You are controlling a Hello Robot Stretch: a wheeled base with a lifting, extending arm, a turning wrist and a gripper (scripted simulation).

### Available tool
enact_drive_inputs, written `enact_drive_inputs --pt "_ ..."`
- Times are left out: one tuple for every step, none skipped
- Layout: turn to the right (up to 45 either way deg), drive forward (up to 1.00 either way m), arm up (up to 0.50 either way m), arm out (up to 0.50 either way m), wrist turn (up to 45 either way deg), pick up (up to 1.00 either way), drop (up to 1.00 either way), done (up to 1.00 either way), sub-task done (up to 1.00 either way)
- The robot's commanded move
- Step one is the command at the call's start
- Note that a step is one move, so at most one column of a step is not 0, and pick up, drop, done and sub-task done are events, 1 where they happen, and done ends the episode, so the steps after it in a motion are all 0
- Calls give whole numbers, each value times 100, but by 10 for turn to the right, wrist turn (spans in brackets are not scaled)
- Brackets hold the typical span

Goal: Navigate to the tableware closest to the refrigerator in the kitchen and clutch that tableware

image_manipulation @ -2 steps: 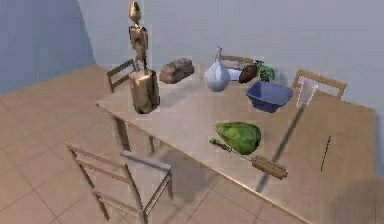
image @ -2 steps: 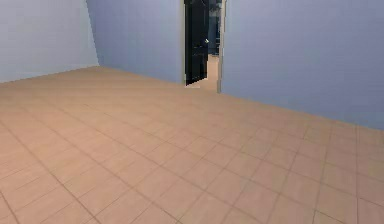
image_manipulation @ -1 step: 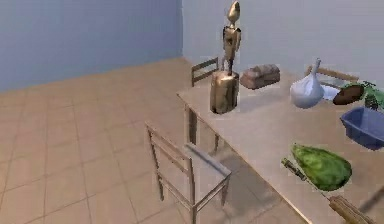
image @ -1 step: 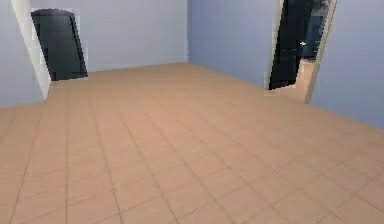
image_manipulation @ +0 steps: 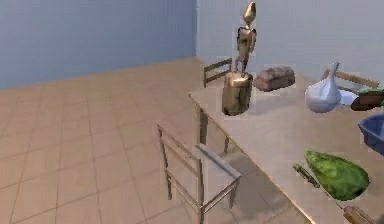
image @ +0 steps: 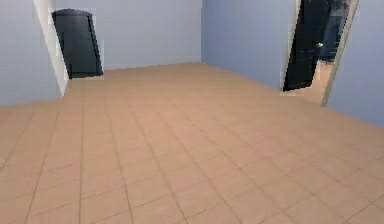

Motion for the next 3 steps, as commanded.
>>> enact_drive_inputs --pt "0 30 0 0 0 0 0 0 0" --pt "450 0 0 0 0 0 0 0 0" --pt "150 0 0 0 0 0 0 0 0"
